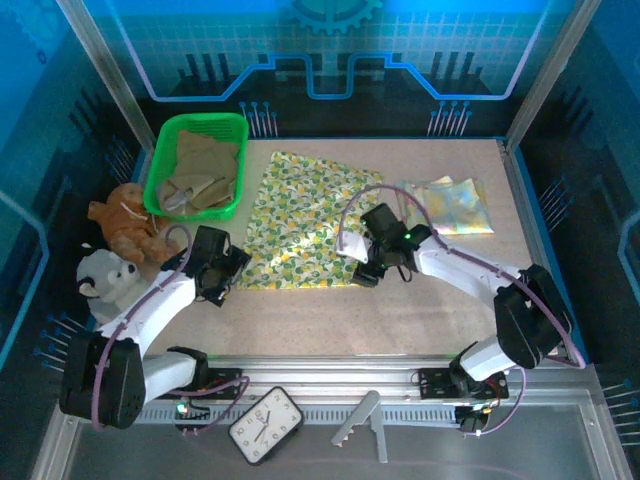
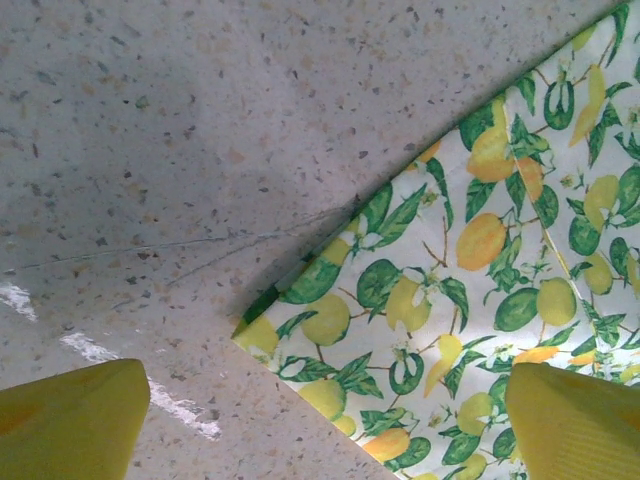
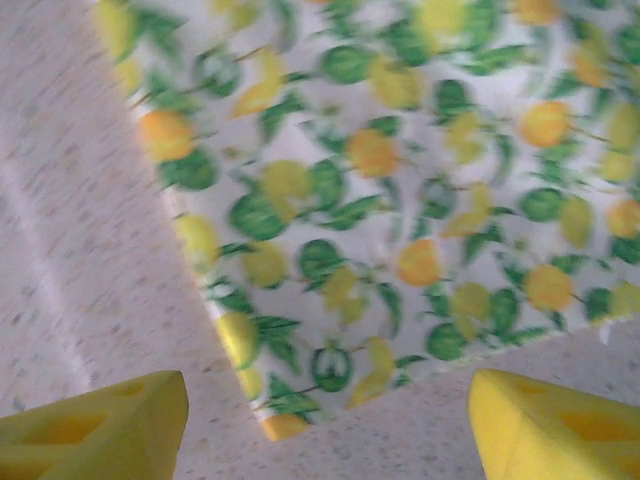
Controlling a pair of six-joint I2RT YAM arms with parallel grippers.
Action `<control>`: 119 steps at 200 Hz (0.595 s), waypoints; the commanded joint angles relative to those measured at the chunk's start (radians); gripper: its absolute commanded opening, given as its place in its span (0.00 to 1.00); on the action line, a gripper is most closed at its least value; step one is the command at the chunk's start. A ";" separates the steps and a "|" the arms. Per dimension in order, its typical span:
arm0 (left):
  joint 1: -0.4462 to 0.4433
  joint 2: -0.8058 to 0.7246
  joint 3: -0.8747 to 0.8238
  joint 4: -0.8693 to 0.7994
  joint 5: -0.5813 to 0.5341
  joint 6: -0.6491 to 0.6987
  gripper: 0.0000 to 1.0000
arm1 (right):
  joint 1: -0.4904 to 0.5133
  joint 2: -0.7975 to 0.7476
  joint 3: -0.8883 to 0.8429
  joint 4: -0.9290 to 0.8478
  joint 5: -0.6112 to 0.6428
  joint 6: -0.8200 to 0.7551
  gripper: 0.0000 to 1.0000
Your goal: Fold and stack the skirts
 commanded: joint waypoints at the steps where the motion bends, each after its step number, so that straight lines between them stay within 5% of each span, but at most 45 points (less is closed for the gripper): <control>1: 0.005 -0.018 -0.002 0.018 0.035 0.006 0.96 | 0.058 -0.001 -0.061 0.012 0.135 -0.249 0.73; 33: 0.005 -0.012 -0.005 0.035 0.055 0.004 0.99 | 0.071 0.060 -0.123 0.107 0.250 -0.351 0.63; 119: 0.006 0.018 -0.013 0.053 0.082 -0.008 0.99 | 0.088 0.100 -0.190 0.296 0.222 -0.403 0.50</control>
